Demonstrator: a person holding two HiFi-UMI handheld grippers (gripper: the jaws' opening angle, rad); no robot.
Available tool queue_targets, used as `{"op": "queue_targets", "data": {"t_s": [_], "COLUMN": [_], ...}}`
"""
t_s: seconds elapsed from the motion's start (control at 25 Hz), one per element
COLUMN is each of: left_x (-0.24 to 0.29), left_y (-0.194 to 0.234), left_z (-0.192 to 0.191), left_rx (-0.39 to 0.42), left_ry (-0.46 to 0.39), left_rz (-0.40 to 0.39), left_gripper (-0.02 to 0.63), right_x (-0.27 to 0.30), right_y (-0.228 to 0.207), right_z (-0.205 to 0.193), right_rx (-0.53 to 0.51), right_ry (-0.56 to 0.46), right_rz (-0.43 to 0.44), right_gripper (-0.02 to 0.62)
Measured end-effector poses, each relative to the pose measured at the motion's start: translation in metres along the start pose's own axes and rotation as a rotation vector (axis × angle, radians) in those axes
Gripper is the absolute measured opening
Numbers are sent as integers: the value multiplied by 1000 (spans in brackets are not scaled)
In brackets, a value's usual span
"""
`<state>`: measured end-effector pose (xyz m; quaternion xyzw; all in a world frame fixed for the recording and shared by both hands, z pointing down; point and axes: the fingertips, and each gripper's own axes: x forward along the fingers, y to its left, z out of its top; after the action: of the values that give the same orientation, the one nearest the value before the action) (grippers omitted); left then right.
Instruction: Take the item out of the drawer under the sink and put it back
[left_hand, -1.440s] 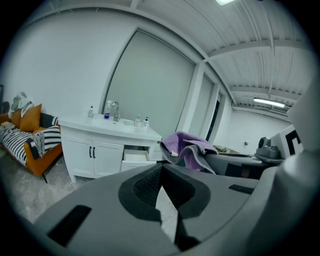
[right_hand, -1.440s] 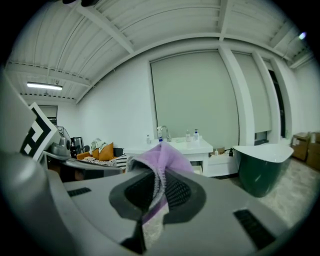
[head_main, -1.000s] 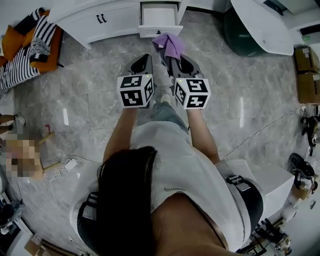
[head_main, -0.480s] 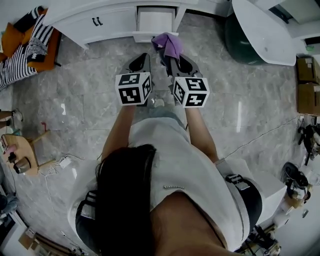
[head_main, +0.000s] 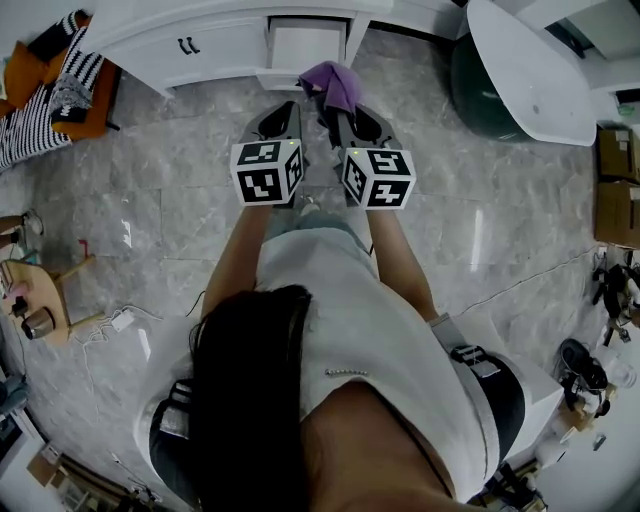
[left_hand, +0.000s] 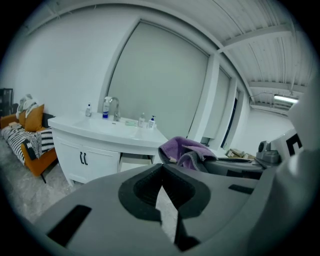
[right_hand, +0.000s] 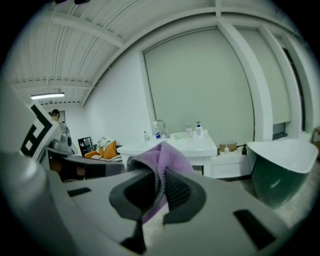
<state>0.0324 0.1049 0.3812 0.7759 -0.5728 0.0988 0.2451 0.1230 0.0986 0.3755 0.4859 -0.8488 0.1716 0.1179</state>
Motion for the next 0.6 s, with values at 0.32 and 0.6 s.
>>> {"op": "queue_targets", "data": {"t_s": [0.32, 0.6], "left_x": [11, 15], "left_y": [2, 10], "left_z": [-1, -10], "left_rx": [4, -7], "left_ry": [4, 16], "left_rz": [29, 46], "left_gripper": [5, 5], "right_x": [11, 17], "right_y": [-8, -8], "right_z": [-5, -16], "right_rx": [-6, -17], "right_ry": [20, 50], "right_rz": [38, 62], "right_gripper": [43, 44]}}
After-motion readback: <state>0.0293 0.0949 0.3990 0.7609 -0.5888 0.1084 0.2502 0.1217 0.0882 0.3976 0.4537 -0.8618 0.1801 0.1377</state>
